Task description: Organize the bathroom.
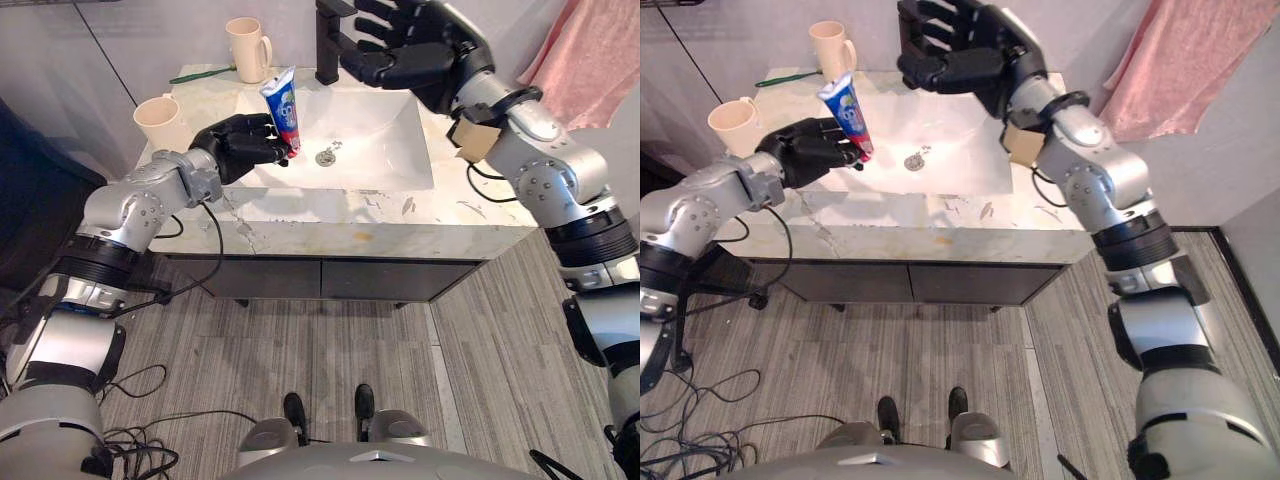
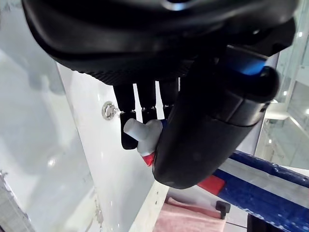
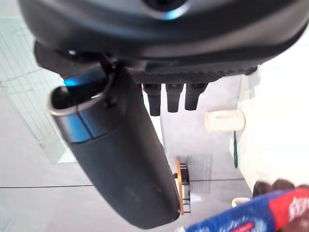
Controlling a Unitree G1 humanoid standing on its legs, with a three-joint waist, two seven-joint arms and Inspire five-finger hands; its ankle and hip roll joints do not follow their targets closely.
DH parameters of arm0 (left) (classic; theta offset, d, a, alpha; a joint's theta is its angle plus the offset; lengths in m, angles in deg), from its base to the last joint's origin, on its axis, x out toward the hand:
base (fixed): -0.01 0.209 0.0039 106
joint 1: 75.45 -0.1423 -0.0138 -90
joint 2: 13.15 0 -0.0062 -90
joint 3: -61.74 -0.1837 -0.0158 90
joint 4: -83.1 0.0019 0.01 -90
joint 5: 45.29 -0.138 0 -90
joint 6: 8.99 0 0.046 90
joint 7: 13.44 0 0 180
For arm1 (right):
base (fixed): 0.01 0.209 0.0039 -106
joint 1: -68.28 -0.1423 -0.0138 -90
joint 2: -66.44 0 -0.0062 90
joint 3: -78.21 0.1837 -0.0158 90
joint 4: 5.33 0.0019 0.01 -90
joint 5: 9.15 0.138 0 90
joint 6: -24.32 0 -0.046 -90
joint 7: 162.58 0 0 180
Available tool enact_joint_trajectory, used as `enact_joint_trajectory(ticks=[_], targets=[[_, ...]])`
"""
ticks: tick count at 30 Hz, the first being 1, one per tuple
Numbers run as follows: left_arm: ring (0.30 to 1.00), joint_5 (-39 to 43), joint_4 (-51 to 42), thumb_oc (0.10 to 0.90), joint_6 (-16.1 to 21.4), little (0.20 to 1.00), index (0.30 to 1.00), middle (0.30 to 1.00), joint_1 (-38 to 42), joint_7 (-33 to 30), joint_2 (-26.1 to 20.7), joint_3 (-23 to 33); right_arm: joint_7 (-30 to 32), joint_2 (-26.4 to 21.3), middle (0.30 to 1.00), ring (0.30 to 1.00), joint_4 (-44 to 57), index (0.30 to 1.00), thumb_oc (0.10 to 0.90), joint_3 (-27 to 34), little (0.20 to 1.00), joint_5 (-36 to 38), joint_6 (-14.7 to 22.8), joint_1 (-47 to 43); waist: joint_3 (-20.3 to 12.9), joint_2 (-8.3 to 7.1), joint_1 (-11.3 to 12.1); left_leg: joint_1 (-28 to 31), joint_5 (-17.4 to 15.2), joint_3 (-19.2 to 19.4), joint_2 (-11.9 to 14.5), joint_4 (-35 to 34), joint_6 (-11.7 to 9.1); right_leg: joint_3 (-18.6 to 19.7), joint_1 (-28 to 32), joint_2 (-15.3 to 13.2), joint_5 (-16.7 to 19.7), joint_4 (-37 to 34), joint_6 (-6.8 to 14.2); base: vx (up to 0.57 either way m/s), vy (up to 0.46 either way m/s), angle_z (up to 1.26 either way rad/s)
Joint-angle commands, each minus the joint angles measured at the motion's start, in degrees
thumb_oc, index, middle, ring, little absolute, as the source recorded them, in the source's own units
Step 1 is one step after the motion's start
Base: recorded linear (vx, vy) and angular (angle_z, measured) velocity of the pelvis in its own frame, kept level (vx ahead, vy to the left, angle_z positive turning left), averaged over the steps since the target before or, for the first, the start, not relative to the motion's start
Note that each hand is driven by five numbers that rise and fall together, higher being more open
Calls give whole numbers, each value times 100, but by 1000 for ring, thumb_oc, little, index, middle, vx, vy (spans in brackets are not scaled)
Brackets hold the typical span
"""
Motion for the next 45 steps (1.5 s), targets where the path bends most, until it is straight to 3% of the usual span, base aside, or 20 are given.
enact_joint_trajectory(ticks=[1, 5, 13, 23, 36, 45], targets=[[300, 497, 120, 400, 589, 300, 300, 300, 1144, 1, 173, 33, -35, 66, 900, 900, 107, 900, 800, -40, 900, 487, 371, -662, -1042, -18, 57, -23, -361, -49, 574, 486, -288, 289, -174, 92, -637, 28, 92, 0, 0, 0], [300, 571, 164, 400, 571, 300, 300, 300, 1217, -82, 421, -64, -33, 348, 900, 900, 226, 900, 800, -53, 900, 753, 277, -566, -1052, -29, 29, -7, -375, -25, 580, 518, -278, 316, -170, 103, -636, 50, 97, 0, 0, 0], [300, 574, 91, 400, 622, 300, 300, 300, 1250, -229, 470, -137, -328, 363, 900, 900, 168, 900, 800, -108, 900, 772, 93, -413, -1059, -42, -6, 29, -375, 13, 586, 479, -271, 325, -162, 93, -615, 40, 115, 0, 0, 0], [300, 844, 49, 400, 653, 300, 300, 300, 1176, -314, 241, -25, -732, 70, 900, 900, 214, 900, 800, -154, 900, 838, 57, -266, -1055, -23, -60, 32, -318, 81, 618, 490, -290, 336, -169, 100, -584, 6, 112, 0, 0, 0], [300, 906, 231, 400, 703, 300, 300, 300, 1052, -207, -253, 165, -1542, -837, 900, 900, 72, 900, 800, 1, 900, 653, 77, -175, -1126, -14, -185, 72, -265, 250, 657, 387, -299, 325, -231, 106, -553, -31, 129, -1, 0, -1], [300, 1035, 253, 400, 759, 300, 300, 300, 1131, -160, -349, 98, -1830, -876, 900, 900, 110, 900, 800, -107, 900, 781, 26, -213, -1100, 23, -206, 72, -253, 161, 630, 394, -289, 400, -248, 103, -553, -7, 121, -6, 3, -2]])
